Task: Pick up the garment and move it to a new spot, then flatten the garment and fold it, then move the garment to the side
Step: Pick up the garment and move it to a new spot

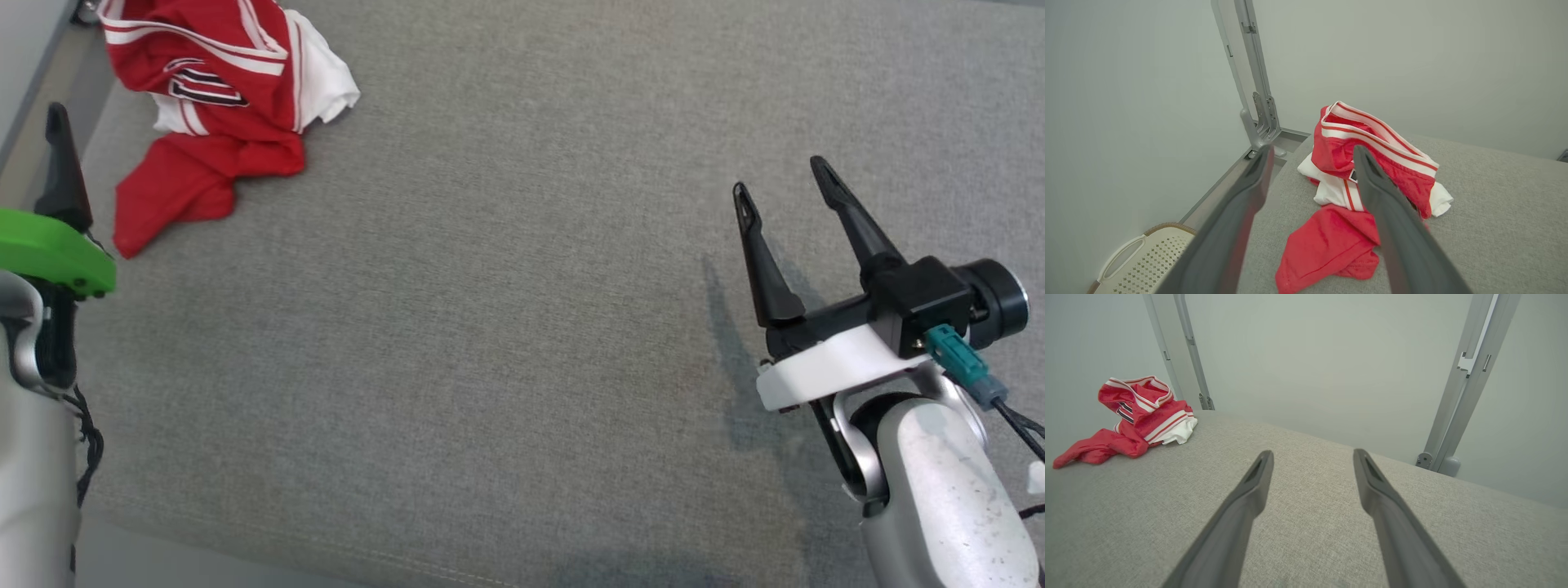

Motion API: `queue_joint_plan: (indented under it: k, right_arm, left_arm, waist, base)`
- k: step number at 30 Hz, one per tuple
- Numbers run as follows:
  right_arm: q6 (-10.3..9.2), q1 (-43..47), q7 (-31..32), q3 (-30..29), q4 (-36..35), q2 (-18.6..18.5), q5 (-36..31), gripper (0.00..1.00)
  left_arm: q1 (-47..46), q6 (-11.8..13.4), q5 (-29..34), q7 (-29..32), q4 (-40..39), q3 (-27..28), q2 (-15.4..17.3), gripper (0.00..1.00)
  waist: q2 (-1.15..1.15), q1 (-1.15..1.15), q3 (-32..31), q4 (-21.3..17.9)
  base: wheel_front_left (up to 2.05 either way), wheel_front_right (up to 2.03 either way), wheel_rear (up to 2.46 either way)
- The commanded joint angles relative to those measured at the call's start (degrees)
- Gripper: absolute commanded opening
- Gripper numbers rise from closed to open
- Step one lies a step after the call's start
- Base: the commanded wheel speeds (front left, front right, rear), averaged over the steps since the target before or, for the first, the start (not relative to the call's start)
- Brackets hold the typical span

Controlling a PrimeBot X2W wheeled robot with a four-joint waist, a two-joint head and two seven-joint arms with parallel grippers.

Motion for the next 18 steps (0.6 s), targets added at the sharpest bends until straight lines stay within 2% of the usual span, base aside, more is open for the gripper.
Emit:
queue_joint_plan:
  k: [1, 7, 18]
  right_arm:
    - [-0.02, -0.98, 0.57, -0.03, -1.22, -0.67, -0.43, 1.00]
    - [-0.02, -1.42, 1.80, -0.28, -5.28, -1.83, -0.51, 1.00]
    - [-0.02, -2.16, 1.29, -1.00, -7.08, -1.98, -0.53, 1.00]
  left_arm:
    - [-2.16, -0.43, -0.84, 0.60, 1.62, 0.01, 0.84, 1.00]
    - [-8.42, -0.90, -2.86, 1.18, 9.74, -0.06, 2.78, 1.00]
    - [-14.69, -0.71, -6.77, -5.24, 20.02, 3.21, 4.49, 1.00]
  waist:
    - [0.00, 0.00, 6.79, -5.02]
    - [0.00, 0.00, 11.66, -7.21]
    - [0.00, 0.00, 14.76, -8.75]
  base:
    - [0.00, 0.00, 0.00]
    - [0.00, 0.00, 0.00]
    - [0.00, 0.00, 0.00]
